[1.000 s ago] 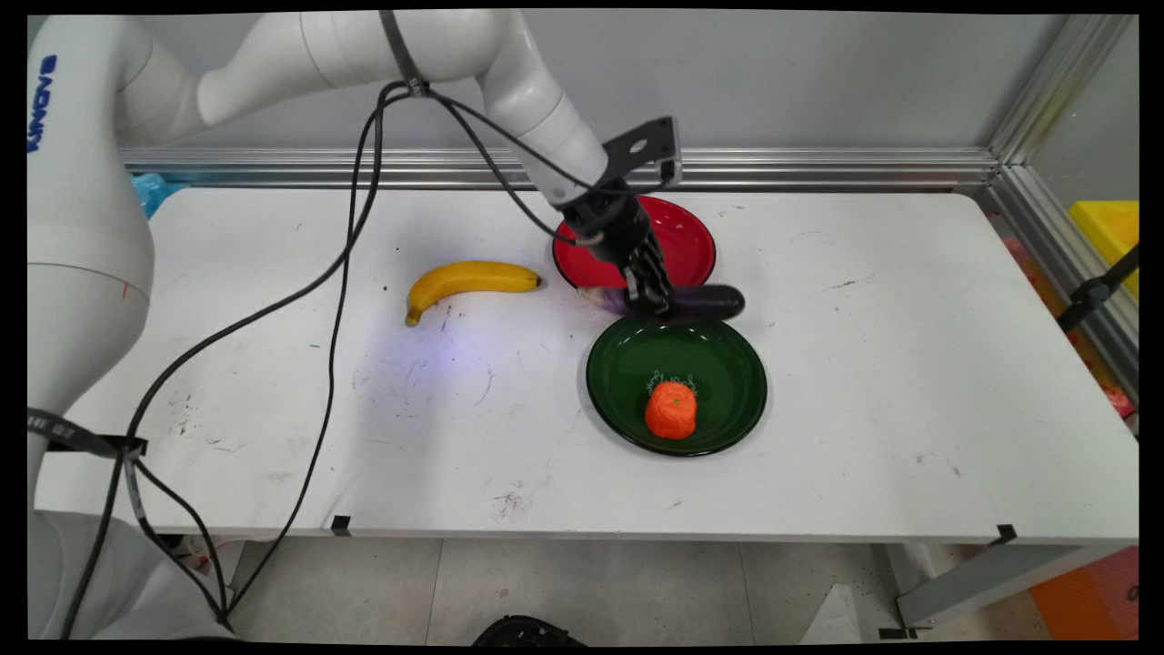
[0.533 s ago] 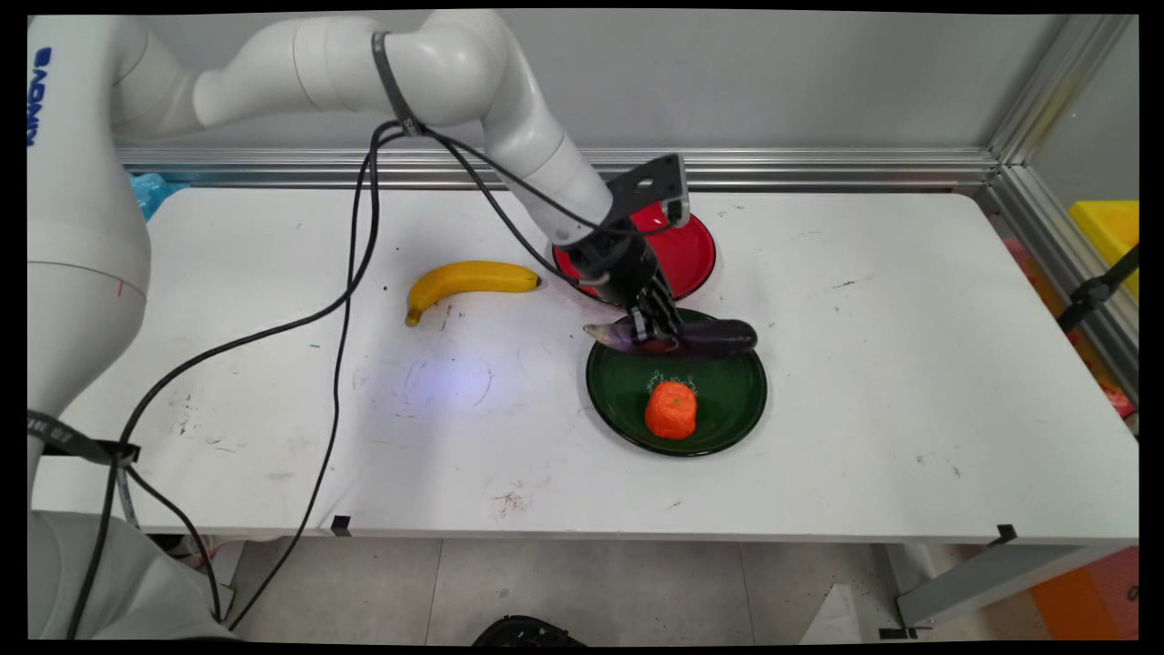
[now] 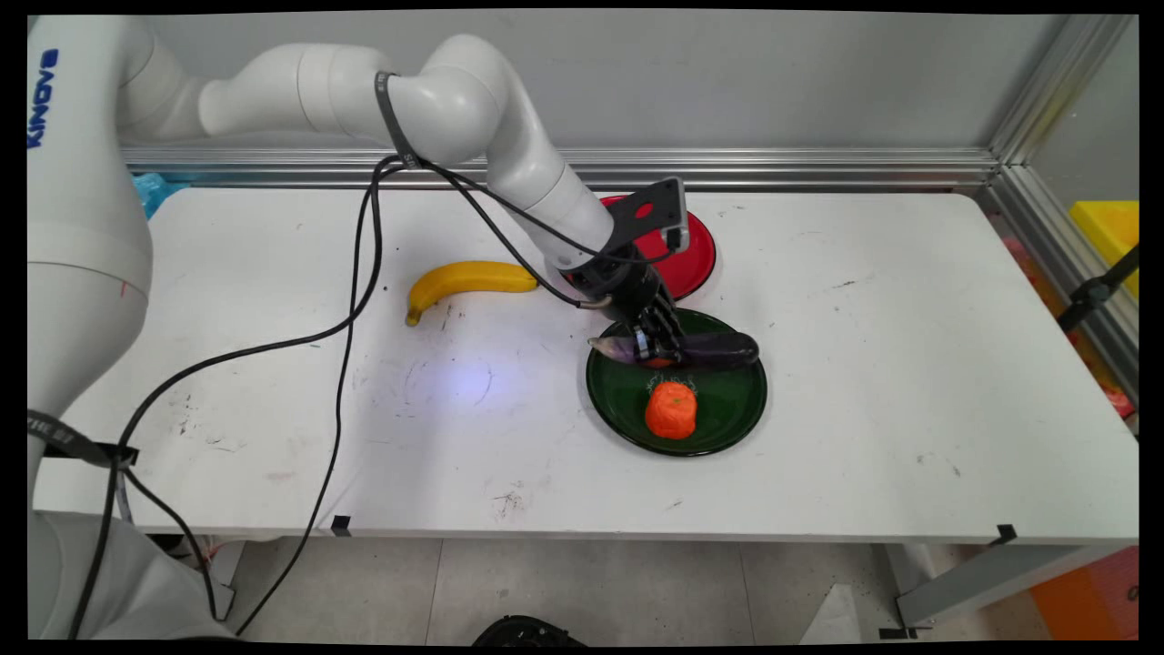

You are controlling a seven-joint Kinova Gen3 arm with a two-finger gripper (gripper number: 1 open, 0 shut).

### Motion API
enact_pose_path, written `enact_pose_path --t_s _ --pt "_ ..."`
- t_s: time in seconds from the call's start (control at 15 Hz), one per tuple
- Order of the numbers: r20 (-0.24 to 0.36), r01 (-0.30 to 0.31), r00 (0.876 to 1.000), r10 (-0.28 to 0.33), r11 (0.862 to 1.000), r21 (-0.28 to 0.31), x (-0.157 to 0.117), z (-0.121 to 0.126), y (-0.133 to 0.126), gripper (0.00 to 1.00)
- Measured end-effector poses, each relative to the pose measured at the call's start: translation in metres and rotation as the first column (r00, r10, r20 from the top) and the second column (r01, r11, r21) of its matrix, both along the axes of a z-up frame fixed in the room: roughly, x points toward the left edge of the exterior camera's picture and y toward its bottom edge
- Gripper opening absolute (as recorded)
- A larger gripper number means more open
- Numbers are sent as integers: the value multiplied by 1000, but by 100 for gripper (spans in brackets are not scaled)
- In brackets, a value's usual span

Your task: Place the picked object on the green plate

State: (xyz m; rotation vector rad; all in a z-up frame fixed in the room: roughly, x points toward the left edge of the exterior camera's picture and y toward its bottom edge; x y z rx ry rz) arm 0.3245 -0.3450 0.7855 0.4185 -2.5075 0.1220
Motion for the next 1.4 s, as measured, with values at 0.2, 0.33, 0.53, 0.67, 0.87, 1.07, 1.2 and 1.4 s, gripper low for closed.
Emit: enact_pose_path --t_s 0.2,0.33,0.53,0.67,0.87,1.07,1.2,1.4 --pt "-8 -3 1000 3 1000 -21 -1 -3 -3 0" --pt "-11 -3 1000 3 1000 -31 -1 -5 -4 0" --pt "-13 -2 1000 2 999 -41 0 -9 -5 0" --pt "-14 0 1000 0 999 -44 0 -10 -5 0" --pt "-15 4 1000 -5 999 -45 0 -13 -5 0" --pt "-16 9 1000 -10 999 -45 0 -16 -4 0" --pt "-19 12 1000 -13 999 -44 0 -18 -4 0" --pt "-26 16 1000 -17 999 -44 -1 -18 -4 100"
